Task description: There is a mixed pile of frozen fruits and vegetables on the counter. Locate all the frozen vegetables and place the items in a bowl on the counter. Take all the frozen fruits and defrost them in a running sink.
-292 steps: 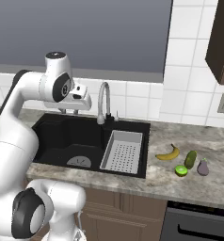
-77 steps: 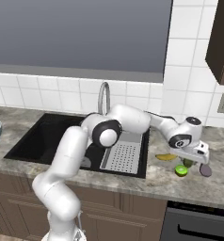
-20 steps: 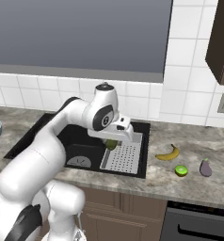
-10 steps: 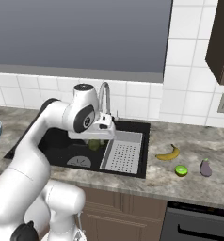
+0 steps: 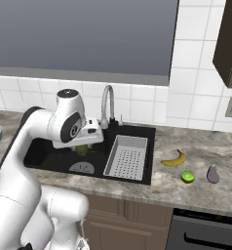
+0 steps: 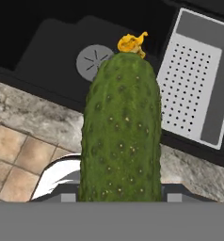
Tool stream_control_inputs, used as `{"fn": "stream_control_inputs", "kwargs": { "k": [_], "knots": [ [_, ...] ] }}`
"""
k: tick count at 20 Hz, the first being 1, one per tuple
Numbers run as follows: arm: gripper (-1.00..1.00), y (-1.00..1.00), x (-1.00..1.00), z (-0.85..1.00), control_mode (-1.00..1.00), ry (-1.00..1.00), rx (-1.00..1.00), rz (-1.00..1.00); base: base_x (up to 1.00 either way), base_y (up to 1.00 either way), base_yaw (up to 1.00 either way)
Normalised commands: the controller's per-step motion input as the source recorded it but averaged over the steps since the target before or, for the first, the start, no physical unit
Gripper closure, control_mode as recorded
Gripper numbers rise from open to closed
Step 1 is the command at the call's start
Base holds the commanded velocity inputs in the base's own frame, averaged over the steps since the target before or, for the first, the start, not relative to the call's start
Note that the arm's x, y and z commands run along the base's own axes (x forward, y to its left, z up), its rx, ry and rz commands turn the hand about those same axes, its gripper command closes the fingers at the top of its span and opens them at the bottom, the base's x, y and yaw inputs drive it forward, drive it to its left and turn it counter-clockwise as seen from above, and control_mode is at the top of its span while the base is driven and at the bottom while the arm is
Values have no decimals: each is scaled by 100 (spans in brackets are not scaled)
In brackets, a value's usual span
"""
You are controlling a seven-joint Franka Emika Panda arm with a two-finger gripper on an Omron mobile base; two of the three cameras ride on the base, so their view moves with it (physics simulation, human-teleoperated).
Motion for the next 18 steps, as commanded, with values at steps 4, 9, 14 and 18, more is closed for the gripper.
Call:
{"fn": "stream_control_inputs", "kwargs": {
  "k": [4,9,14,18],
  "knots": [
    [100,60,0,0,-100,0,0,25,0,0,0],
    [100,64,1,0,-100,0,0,25,0,0,0],
    [100,62,4,0,-100,0,0,26,0,0,0],
    [100,63,9,3,-100,0,0,25,0,0,0]
  ]
}}
